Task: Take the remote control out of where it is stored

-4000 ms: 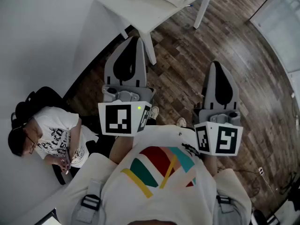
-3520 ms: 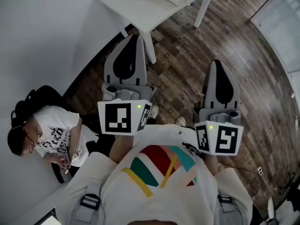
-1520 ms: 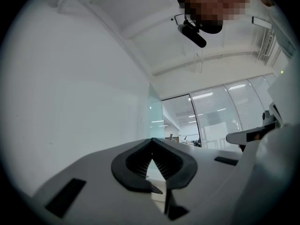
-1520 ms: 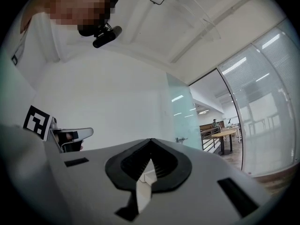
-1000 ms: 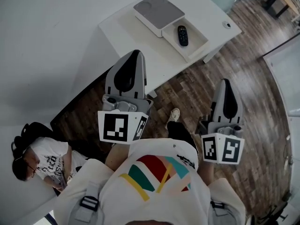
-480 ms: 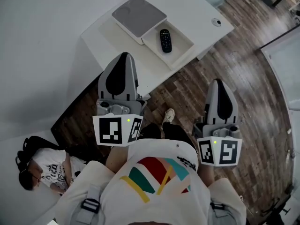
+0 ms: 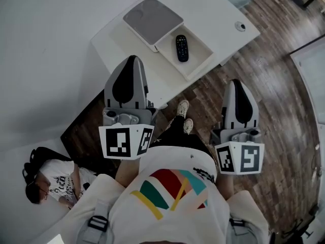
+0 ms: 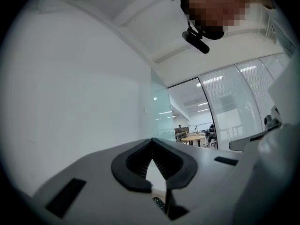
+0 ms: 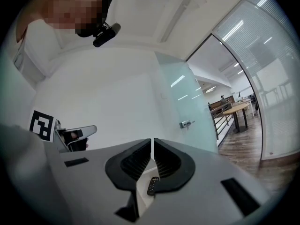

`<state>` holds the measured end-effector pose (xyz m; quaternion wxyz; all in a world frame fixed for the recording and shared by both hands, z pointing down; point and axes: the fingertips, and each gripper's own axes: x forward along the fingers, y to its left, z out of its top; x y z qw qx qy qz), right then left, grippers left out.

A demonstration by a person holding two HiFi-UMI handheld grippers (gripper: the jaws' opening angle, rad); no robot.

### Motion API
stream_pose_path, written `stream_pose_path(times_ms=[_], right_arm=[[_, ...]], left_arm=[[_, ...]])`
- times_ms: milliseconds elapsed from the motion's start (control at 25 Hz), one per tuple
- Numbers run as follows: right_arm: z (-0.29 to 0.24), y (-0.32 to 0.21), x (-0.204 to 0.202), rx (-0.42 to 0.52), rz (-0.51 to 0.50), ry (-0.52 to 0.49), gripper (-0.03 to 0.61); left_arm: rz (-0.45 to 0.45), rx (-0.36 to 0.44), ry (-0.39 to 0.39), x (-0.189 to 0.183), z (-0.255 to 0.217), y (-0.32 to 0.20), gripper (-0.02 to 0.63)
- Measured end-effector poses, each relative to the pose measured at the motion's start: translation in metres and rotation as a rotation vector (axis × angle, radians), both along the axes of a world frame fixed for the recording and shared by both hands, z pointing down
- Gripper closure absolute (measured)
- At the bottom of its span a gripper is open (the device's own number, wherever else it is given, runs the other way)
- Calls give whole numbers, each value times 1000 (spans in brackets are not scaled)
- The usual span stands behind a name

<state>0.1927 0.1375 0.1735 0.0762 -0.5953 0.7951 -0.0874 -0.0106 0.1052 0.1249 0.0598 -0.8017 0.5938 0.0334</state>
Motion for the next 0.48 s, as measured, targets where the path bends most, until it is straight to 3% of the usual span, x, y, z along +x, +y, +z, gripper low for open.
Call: stream_pose_path(times_ms=[480], right_arm=[[13,-64,-7,-61,-18,39,578]], left_arm=[[53,-47,54,15,31,-69,607]])
